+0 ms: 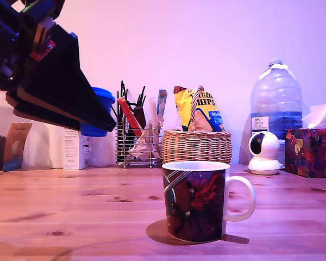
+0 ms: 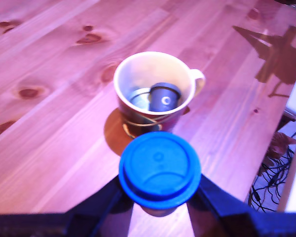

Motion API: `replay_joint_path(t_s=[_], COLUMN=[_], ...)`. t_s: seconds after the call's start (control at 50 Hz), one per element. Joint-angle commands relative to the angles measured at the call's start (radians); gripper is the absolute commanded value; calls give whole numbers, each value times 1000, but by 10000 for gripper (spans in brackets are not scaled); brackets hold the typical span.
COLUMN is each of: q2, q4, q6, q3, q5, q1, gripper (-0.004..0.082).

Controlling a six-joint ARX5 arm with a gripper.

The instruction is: Pick up the coffee capsules from the table one by one and drop them inside the nearest coffee cup

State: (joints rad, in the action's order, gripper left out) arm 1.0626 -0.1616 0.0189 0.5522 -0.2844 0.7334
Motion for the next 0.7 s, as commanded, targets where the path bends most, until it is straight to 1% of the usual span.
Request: replay_joint_path(t_s=[0.0, 0.1, 0.24, 0.36, 0.5, 0.62, 0.64, 0.68], q2=[-4, -4, -1, 15, 66, 120, 129, 147], q4=[4, 8, 6, 3, -19, -26, -27, -28], q6=[8, 9, 9, 13, 17, 35, 40, 41], q3=[-23, -23, -18, -4, 26, 54, 59, 72], q5=[6, 11, 31, 31, 32, 55, 67, 69], q1=[3, 3, 3, 3, 14, 35, 39, 47], gripper=[246, 246, 246, 246, 246, 246, 246, 246])
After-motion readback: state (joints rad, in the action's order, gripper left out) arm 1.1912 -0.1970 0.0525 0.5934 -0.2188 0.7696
